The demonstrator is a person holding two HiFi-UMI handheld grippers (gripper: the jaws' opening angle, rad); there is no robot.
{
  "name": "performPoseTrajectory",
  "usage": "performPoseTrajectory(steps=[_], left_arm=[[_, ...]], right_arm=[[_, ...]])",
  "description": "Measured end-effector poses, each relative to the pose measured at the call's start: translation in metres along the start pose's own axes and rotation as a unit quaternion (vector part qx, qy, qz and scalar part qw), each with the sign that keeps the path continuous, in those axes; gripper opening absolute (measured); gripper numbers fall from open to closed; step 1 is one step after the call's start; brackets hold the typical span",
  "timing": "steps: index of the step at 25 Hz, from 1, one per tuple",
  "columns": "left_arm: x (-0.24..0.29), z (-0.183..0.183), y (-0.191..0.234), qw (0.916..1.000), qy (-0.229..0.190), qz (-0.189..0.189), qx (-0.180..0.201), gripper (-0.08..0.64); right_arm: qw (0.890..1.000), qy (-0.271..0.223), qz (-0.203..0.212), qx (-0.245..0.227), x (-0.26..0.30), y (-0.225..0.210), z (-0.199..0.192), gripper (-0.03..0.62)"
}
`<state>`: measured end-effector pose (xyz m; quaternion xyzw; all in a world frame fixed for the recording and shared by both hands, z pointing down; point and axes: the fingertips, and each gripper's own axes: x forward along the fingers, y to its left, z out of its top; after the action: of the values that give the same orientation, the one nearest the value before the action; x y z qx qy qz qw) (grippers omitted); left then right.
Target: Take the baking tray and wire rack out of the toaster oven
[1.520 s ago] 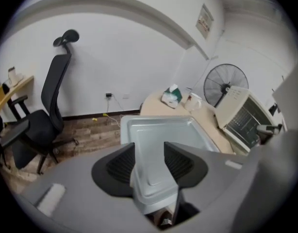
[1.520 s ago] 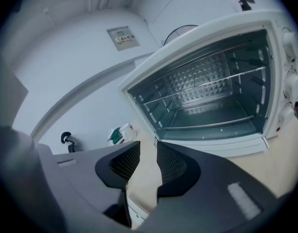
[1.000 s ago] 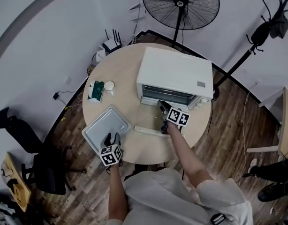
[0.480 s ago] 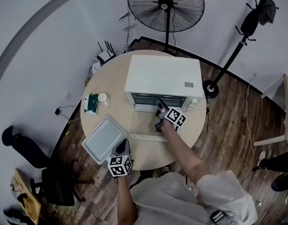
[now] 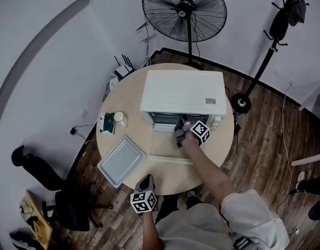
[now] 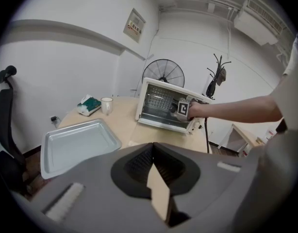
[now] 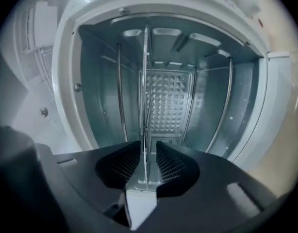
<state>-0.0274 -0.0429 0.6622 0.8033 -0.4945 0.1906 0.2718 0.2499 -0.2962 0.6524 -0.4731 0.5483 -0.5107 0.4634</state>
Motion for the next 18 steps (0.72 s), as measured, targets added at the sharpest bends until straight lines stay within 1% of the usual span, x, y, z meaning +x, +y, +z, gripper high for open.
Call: performPoseTrajectory(steps=[1, 2, 4, 6, 8, 10, 14, 18], left_arm=[[-0.004, -0.006, 0.001, 1.0, 0.001, 0.005, -0.005, 0.055], [-0.007, -0.012, 0.002, 0.9999, 0.002, 0.009, -0.01, 0.055], [-0.014, -0.022, 0.001, 0.9997, 0.002, 0.017, -0.017, 0.055], [-0.017, -0.033, 0.0, 0.9995, 0.001, 0.022, -0.023, 0.055], [-0.017, -0.042, 0.0, 0.9994, 0.002, 0.023, -0.025, 0.055], [-0.018, -0.051, -0.002, 0.9993, 0.004, 0.025, -0.028, 0.055], [-0.022, -0.047, -0.003, 0.999, -0.01, 0.024, -0.037, 0.055], [-0.023, -0.039, -0.004, 0.9987, -0.02, 0.023, -0.042, 0.055]], right_arm=[[1.0, 0.001, 0.001, 0.009, 0.003, -0.001, -0.001, 0.099], [1.0, 0.006, 0.001, 0.011, 0.006, -0.002, -0.002, 0.081], [1.0, 0.012, 0.008, 0.004, 0.009, 0.0, -0.004, 0.066], [1.0, 0.009, 0.02, 0.003, 0.011, 0.003, -0.004, 0.023], [1.0, 0.004, 0.026, 0.017, 0.013, 0.004, -0.003, 0.02], [0.999, 0.005, 0.022, 0.026, 0.009, 0.002, -0.007, 0.017], [1.0, 0.01, 0.006, 0.026, -0.002, 0.002, -0.016, 0.015], [1.0, 0.013, 0.004, 0.027, -0.007, 0.007, -0.019, 0.015]])
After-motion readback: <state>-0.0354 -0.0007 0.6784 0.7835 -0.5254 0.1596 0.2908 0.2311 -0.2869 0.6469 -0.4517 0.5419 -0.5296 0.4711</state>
